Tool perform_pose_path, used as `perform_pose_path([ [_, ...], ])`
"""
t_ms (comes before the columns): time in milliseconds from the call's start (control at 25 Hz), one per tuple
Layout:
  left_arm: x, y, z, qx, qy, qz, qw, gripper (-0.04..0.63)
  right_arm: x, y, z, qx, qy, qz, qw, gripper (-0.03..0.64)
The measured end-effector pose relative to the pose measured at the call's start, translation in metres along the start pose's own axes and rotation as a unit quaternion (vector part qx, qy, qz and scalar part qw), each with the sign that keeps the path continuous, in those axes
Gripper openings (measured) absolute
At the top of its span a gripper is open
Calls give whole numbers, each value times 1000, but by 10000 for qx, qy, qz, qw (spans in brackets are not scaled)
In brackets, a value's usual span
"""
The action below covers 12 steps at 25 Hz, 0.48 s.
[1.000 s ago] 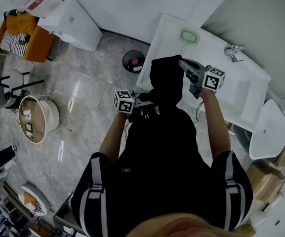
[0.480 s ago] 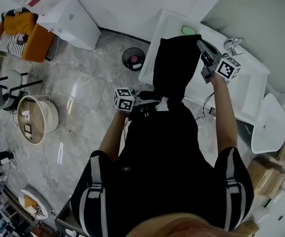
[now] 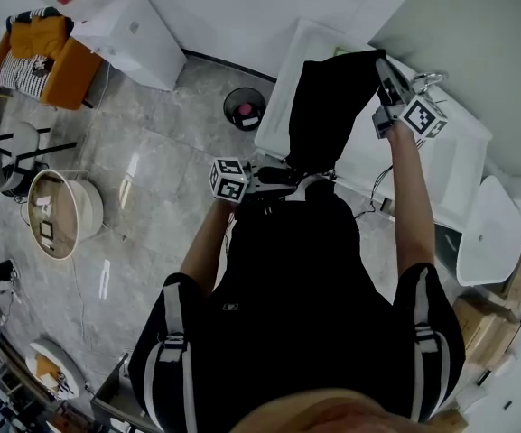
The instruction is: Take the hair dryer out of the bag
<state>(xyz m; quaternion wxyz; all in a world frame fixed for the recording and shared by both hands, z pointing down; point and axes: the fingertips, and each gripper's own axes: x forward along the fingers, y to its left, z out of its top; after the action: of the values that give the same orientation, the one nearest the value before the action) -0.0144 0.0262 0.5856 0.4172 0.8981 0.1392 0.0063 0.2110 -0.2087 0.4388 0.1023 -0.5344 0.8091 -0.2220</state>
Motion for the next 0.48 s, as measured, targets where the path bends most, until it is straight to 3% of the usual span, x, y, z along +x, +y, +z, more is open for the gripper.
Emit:
perform_pose_path([
  [200, 4, -4, 6, 53, -190, -159, 9997, 184, 6, -2, 16, -68, -196, -56, 9998, 67],
  [480, 10, -9, 7, 241, 3, -165, 9996, 184, 14, -2, 43, -278, -478, -130, 9984, 68],
])
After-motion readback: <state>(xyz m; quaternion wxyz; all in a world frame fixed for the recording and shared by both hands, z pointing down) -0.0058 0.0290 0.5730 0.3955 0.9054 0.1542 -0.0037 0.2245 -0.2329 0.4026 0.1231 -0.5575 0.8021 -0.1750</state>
